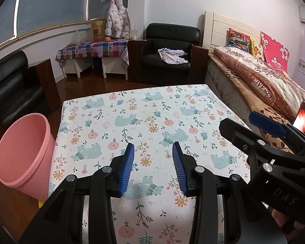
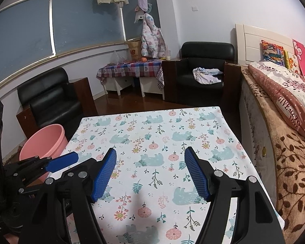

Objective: Collect trash

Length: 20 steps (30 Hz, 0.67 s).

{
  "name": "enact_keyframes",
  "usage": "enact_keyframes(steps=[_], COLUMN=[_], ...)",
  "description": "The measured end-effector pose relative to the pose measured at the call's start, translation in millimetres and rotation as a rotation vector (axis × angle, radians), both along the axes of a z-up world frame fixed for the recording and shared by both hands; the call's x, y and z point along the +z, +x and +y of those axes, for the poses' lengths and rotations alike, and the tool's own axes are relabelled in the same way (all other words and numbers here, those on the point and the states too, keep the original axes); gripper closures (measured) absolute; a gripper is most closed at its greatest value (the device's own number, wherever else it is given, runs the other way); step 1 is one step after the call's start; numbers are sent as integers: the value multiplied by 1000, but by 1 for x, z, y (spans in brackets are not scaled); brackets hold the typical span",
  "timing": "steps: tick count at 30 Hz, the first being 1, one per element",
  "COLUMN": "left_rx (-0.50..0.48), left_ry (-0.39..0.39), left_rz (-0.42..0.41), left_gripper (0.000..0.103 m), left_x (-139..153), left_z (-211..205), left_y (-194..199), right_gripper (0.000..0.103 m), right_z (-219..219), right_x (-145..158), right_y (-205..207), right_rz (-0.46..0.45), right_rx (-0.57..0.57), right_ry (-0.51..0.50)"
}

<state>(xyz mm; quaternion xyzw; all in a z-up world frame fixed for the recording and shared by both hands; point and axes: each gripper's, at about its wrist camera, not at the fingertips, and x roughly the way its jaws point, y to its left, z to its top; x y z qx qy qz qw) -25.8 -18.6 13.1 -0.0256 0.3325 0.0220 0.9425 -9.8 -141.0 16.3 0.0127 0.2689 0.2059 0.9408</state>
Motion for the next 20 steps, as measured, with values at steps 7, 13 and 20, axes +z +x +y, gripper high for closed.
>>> enact_keyframes(steps=[7, 13, 20], left_rx=[3, 20, 37], left_ry=[5, 7, -3], left_rz=[-15, -17, 2], left_gripper=[63, 63, 63], left_x=[1, 1, -3], left_z=[0, 1, 5], left_y=[-1, 0, 4], right_gripper=[34, 34, 34], right_z=[0, 1, 0], right_x=[0, -1, -4], right_y=[0, 2, 6], right_rz=[1, 10, 24], right_rx=[0, -4, -3], right_ry=[2, 7, 8])
